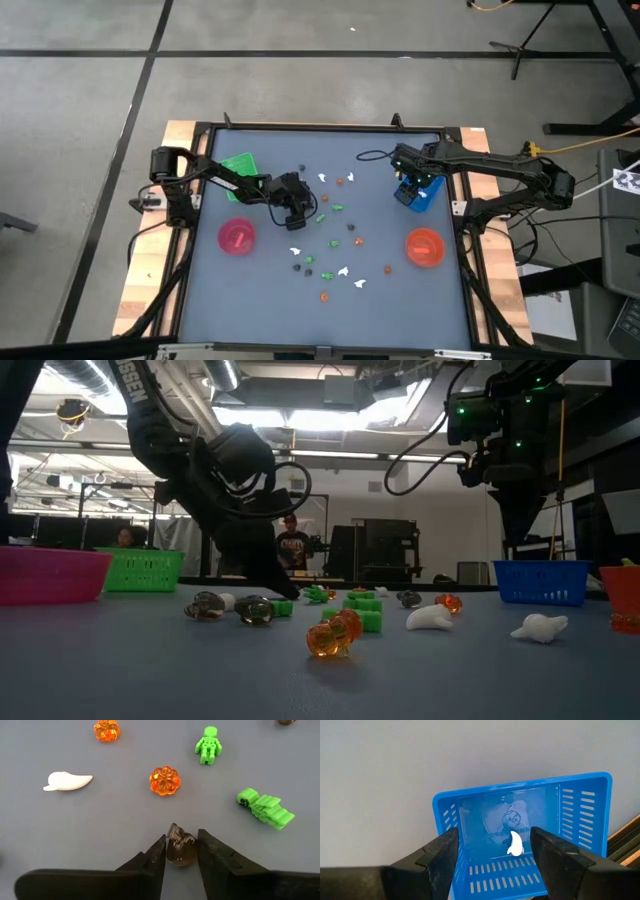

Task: Sort Halloween decoration
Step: Put the small black skull toy into the green basket

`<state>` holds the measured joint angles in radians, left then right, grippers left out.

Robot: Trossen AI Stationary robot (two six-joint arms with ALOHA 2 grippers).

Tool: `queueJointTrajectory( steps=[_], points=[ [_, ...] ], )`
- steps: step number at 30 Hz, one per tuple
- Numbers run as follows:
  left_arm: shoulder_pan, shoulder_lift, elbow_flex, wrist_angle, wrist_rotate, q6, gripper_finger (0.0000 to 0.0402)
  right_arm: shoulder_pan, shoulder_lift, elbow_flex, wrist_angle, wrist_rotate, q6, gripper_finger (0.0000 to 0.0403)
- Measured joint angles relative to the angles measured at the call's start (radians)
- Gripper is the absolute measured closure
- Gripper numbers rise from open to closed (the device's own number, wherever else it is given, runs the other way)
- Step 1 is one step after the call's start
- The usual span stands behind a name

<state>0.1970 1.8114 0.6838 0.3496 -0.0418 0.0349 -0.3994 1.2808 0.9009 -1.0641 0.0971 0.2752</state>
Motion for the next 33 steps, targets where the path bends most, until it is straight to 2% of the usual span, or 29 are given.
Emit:
queueJointTrajectory(
  steps=[24, 33],
  points=[
    [0.0, -0.005, 0.0, 0.007, -0.003, -0.003, 0.0333, 0.0, 0.0, 0.0, 0.0, 0.0, 0.0, 0.0157],
    [0.002, -0.077, -0.001, -0.002, -0.011, -0.003, 0.0334, 0.0, 0.0, 0.0, -0.001, 0.0, 0.0, 0.0157]
  ],
)
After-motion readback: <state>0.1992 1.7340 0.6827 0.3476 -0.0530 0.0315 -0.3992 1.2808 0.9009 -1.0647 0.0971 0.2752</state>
